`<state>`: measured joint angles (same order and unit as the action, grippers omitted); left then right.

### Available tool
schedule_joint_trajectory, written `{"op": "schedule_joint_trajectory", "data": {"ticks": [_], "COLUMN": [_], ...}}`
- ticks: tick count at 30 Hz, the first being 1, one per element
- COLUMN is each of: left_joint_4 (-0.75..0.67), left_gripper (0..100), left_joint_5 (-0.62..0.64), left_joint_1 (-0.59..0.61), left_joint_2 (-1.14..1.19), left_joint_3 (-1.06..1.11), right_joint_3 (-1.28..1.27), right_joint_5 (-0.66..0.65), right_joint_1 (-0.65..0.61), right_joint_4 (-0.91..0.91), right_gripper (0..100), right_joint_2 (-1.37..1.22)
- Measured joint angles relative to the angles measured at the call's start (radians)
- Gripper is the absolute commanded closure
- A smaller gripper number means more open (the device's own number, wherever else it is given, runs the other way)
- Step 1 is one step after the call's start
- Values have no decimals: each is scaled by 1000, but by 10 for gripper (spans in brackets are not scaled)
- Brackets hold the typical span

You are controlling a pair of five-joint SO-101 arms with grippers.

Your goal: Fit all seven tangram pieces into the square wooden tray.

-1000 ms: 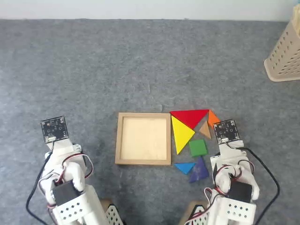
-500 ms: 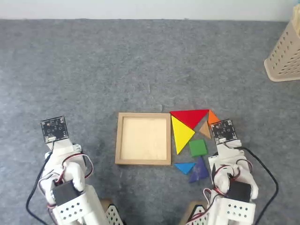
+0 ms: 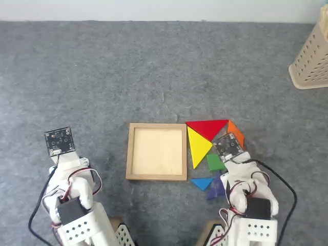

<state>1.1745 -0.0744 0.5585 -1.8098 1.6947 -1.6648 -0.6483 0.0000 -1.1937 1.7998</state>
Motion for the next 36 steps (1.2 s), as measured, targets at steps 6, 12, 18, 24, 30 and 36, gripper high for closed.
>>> {"op": "schedule_joint_trajectory", "data": {"ticks": [6, 12, 18, 24, 30, 36], "left_joint_4": [0, 0, 0, 0, 0, 0], "left_gripper": [987, 987, 987, 987, 987, 987], "left_joint_5": [0, 0, 0, 0, 0, 0], "left_joint_1": [0, 0, 0, 0, 0, 0], "left_joint_2": [0, 0, 0, 0, 0, 0], "left_joint_3": [0, 0, 0, 0, 0, 0], "right_joint_3": [26, 181, 348, 594, 865, 1065], "right_joint_5": [-15, 6, 14, 117, 302, 390], "right_joint_1": [37, 87, 95, 35, -222, -437], "right_joint_4": [28, -14, -12, 5, -5, -9], "right_gripper": [987, 986, 870, 844, 843, 843], "right_joint_2": [0, -2, -230, -700, -1166, -1547]}}
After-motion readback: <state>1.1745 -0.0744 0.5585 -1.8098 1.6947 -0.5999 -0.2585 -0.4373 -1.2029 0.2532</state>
